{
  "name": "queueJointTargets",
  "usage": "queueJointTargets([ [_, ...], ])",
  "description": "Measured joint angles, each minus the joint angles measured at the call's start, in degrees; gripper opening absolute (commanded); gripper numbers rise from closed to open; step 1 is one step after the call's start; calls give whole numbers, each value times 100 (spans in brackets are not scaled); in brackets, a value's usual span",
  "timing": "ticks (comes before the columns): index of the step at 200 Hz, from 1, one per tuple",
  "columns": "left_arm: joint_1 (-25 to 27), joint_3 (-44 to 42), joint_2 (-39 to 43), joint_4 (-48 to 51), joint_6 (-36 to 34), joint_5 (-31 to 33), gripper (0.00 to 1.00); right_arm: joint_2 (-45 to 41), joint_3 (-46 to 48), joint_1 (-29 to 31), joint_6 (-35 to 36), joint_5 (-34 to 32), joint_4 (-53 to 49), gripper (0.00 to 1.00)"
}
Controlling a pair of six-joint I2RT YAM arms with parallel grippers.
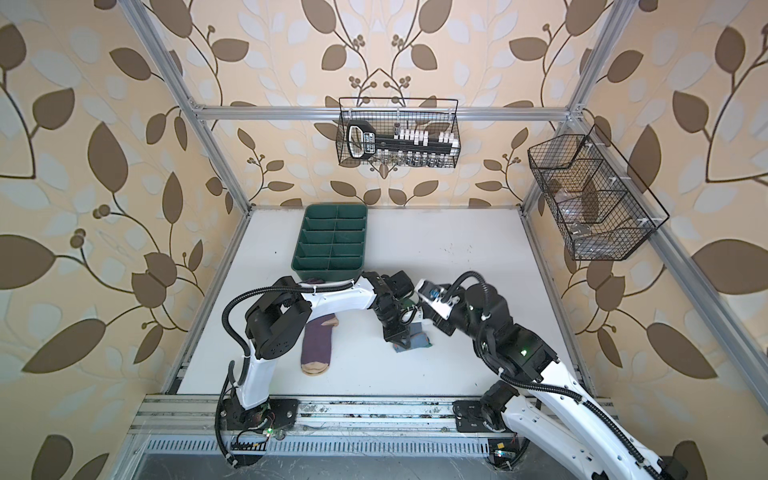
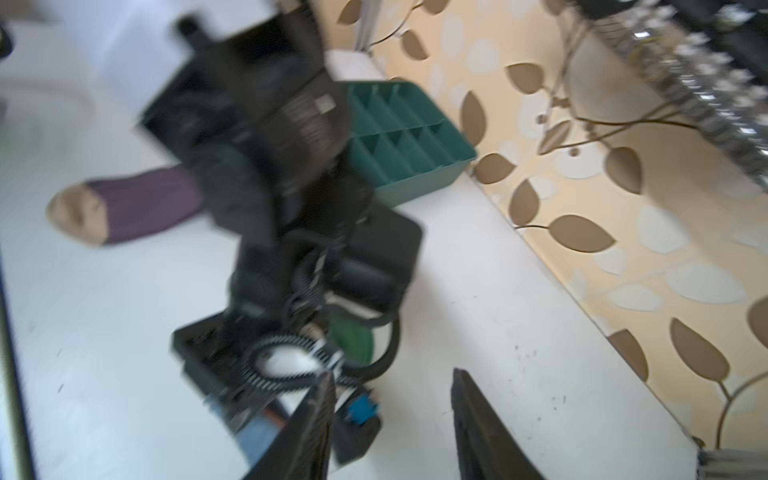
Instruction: Roll the socks
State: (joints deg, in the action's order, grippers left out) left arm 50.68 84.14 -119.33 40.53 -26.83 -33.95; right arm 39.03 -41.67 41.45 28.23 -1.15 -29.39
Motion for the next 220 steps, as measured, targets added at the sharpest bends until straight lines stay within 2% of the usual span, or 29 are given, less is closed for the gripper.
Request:
queueJointTargets([
  [23, -160, 140, -138, 234, -2, -238, 16, 254, 566, 1161, 581, -686, -557, 49],
  [43, -240, 260, -262, 372, 0, -413, 16, 922, 870, 1698, 927, -1316, -706, 51],
  [81, -328, 337, -363, 468, -2, -608, 16, 2234, 907, 1818, 1217, -1961, -70, 52],
  [122, -365, 337, -376, 470, -2, -658, 19, 3407, 905, 1803, 1499, -2094, 802, 50],
  [160, -428, 323, -376, 479, 15, -636, 26, 3952, 739, 1578, 1521, -2048, 999, 35],
  [200, -428, 46, -144, 332, 15, -529, 33, 4148, 348, 1392, 1464, -1598, 601, 10],
  [220, -428, -155, 83, 256, 33, -297, 34, 4249, 136, 1342, 1405, -1316, 358, 4],
])
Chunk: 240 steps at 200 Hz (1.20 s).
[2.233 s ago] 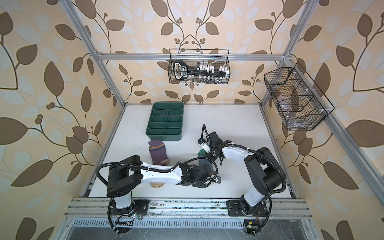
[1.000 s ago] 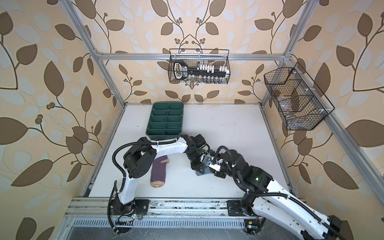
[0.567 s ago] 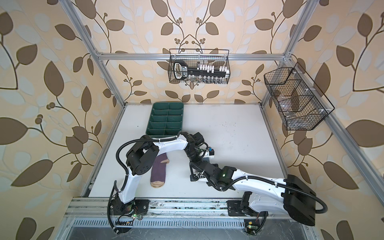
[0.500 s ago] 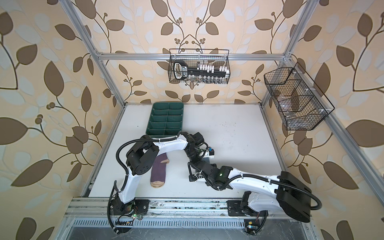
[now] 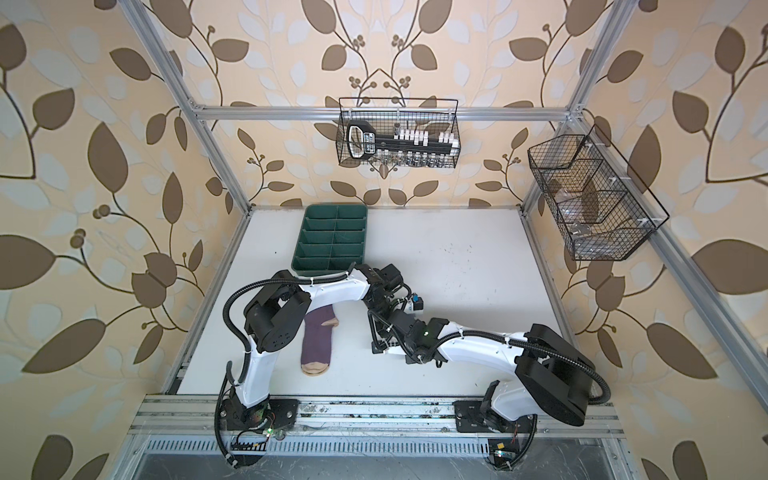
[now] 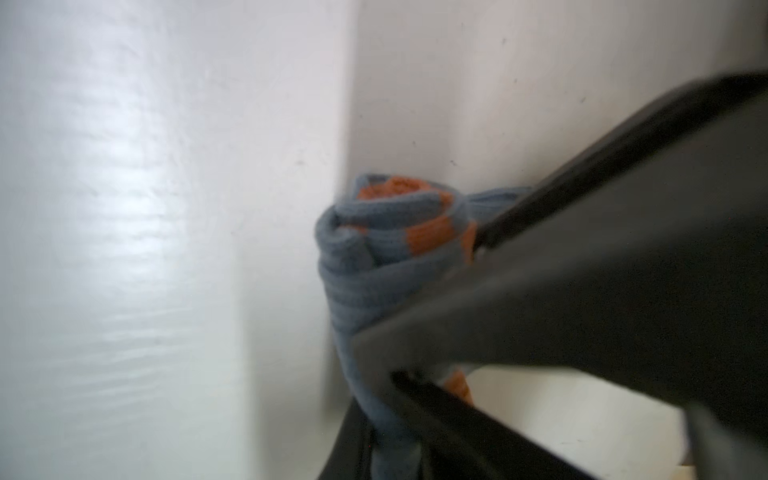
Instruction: Roll the socks
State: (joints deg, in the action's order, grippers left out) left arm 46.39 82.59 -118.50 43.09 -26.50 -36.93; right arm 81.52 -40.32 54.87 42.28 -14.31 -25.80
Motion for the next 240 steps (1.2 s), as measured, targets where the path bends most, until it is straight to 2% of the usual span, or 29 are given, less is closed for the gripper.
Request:
queueJointTargets([
  [27, -11, -273, 393, -66, 13, 413, 41, 192, -297, -28, -133, 343, -354, 1],
  [49, -37, -505, 1071, -337, 31, 1029, 45, 380, -570, -35, -267, 651, -789, 0],
  [70, -136, -839, 2013, -809, 61, 2114, 50, 487, -850, -17, -356, 964, -1071, 0],
  [86, -271, -1139, 2734, -1080, 70, 2835, 57, 671, -1067, -44, -393, 1290, -1340, 0],
  [111, -415, -1447, 4218, -1373, -315, 3838, 66, 1108, -1443, -179, -400, 1596, -1827, 0],
  [139, -378, -1460, 5626, -1283, -894, 4240, 67, 1646, -2031, -387, -417, 1875, -2393, 0],
  [180, -350, -1665, 6516, -671, -1550, 4481, 67, 2210, -2669, -531, -365, 2065, -3018, 0],
  [202, -9, -1681, 6612, -450, -1823, 4481, 69, 2496, -2977, -619, -278, 2149, -3314, 3],
  [240, 1438, -2120, 6059, -625, -2295, 4983, 70, 2970, -3508, -887, -101, 2433, -3668, 7],
])
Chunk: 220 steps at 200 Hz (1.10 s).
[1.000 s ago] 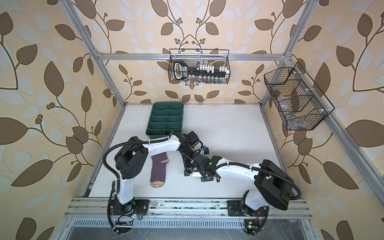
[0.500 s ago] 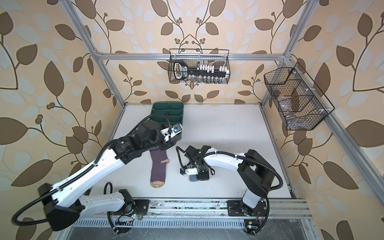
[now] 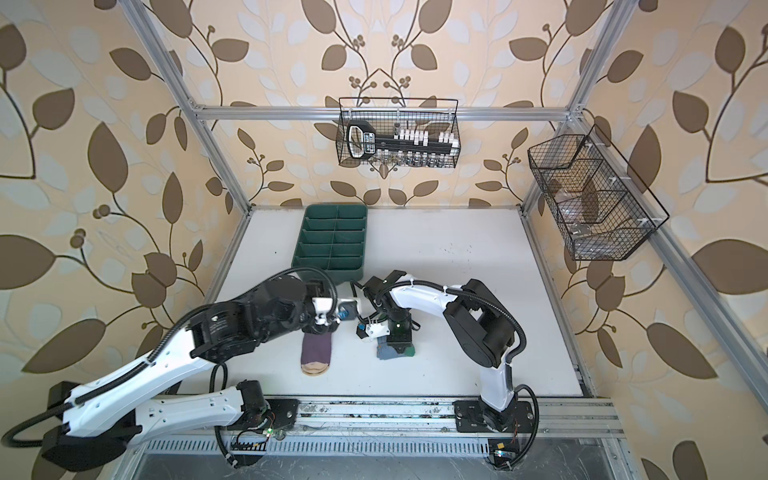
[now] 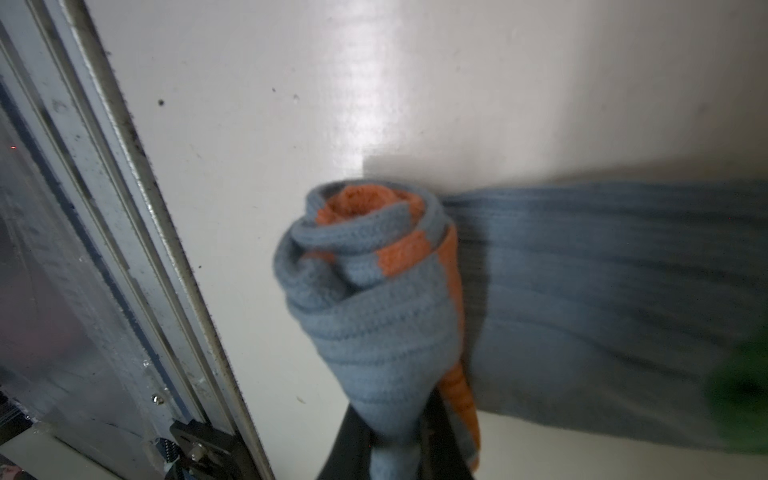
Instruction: Roll the socks
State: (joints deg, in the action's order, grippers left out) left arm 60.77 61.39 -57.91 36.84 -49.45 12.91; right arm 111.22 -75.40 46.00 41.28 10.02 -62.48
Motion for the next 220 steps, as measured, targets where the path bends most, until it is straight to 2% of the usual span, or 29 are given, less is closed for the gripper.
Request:
queueJointTargets([
  [23, 664, -575, -866, -555, 9, 186, 69, 98, -94, -103, 101, 120, -31, 10],
  [51, 1119, -1554, -1453, -1460, 308, 256, 69, 225, -229, -157, 190, 203, -151, 11],
  [73, 1207, -1934, -1869, -2127, 680, 269, 69, 337, -365, -234, 247, 306, -203, 11],
  [110, 1200, -1954, -2874, -3119, 1182, 452, 69, 382, -411, -317, 278, 431, -199, 12],
  [123, 1196, -1954, -3154, -3368, 1281, 525, 66, 382, -411, -317, 278, 437, -199, 12],
  [131, 1187, -1954, -3309, -3495, 1357, 564, 63, 382, -409, -323, 286, 439, -197, 12],
  [152, 1126, -1873, -3534, -3692, 1497, 732, 45, 382, -387, -356, 319, 476, -177, 13],
  [196, 966, -1698, -3748, -3729, 1722, 866, 1, 179, -153, -492, 313, 557, 87, 15],
  [220, 861, -1665, -3751, -3746, 1731, 743, 0, -122, 195, -658, 284, 654, 494, 21],
])
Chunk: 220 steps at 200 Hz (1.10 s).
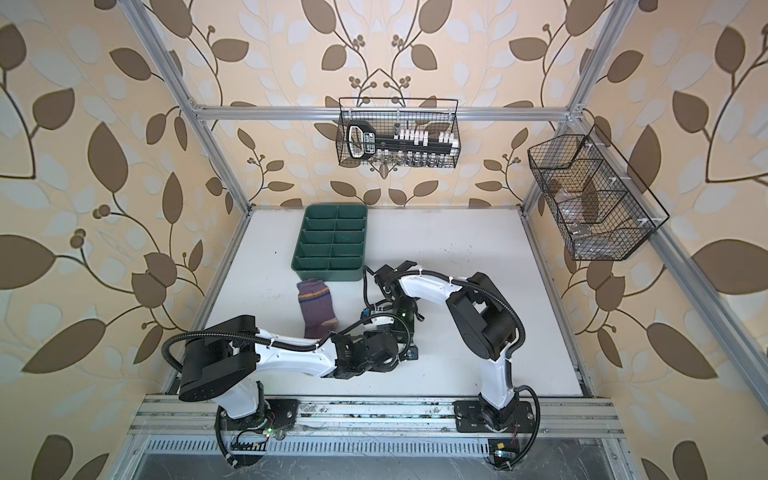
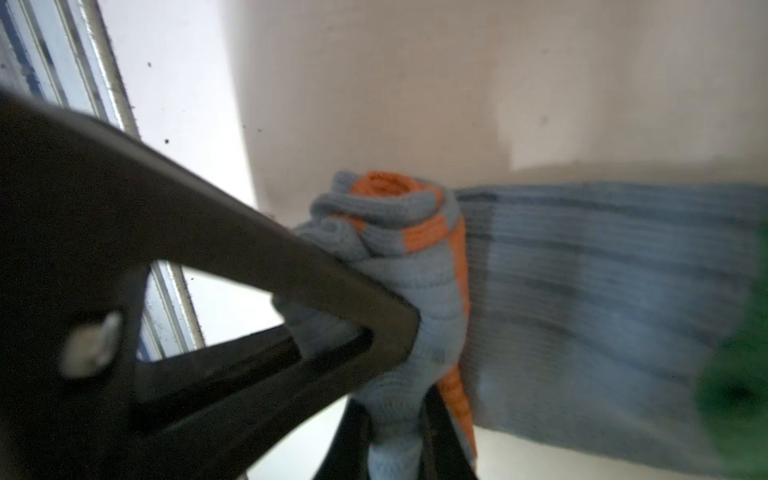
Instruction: Roll the socks
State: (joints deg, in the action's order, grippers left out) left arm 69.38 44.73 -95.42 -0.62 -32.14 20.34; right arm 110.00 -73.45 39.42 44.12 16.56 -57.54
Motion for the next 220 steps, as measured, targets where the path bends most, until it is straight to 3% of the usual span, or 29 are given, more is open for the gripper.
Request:
queueJointTargets([
  [25, -203, 42, -2, -66, 20, -382, 0, -601, 601, -208, -81, 63, 629, 30],
  [55, -542, 190, -2, 101, -7, -1099, 0, -1740, 1303, -643, -302, 90, 1331, 32],
  [76, -876, 525, -101, 538, -66, -1816, 0, -2973, 1832, -1200, -800, 11, 2114, 33],
  [112, -1447, 1235, -452, 1425, -22, -3064, 0, -5254, 2669, -1965, -1871, -702, 3770, 35],
  [138, -1814, 1694, -765, 1952, 118, -3858, 0, -6581, 3318, -2096, -2212, -957, 4778, 37],
  [162, -2135, 2105, -1095, 2422, 236, -4555, 0, -7219, 3687, -2092, -2024, -750, 5029, 36],
  [187, -2476, 2610, -1521, 2990, 306, -5257, 0, -7215, 3783, -1567, -1191, -603, 4548, 43],
  [220, -2796, 2962, -1888, 3394, 483, -5871, 0, -6599, 4301, 649, -107, -1829, 4183, 47],
])
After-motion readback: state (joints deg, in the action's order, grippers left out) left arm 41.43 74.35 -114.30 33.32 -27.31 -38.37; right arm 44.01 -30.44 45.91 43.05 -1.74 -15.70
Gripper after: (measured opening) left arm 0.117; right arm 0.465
